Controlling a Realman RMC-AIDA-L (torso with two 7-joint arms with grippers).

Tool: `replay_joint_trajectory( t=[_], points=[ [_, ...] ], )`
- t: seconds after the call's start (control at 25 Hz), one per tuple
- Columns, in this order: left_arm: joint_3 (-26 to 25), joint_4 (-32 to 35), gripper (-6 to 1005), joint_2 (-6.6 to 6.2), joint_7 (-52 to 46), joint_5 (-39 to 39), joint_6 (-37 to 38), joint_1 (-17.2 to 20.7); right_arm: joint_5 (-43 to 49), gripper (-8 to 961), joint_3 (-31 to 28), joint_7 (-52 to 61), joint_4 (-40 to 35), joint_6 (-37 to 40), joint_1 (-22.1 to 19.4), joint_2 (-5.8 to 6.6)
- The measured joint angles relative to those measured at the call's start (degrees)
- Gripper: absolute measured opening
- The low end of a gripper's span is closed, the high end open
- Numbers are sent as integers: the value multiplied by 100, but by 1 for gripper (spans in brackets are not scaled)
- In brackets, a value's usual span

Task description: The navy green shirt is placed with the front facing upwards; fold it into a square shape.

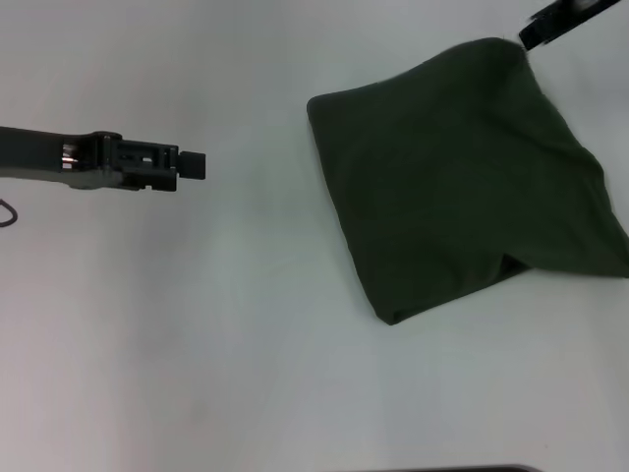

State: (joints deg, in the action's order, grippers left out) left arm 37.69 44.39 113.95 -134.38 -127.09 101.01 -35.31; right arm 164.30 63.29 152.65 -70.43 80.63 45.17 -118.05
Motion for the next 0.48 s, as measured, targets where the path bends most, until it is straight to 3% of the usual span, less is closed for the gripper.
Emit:
replay_joint_trajectory(
  t=[0.08, 0.12, 0.48],
  points=[
    [-2, 0, 783, 1, 0, -1, 13, -3, -532, 279, -658, -204, -680, 613, -144, 95],
    [3, -1, 783, 6, 0, 1, 23, -8, -673, 282, -815, -203, -846, 768, -144, 78],
    [1, -1, 784, 4, 0, -1, 15, 1, -716, 305, -918, -185, -837, 756, -165, 66]
  ],
)
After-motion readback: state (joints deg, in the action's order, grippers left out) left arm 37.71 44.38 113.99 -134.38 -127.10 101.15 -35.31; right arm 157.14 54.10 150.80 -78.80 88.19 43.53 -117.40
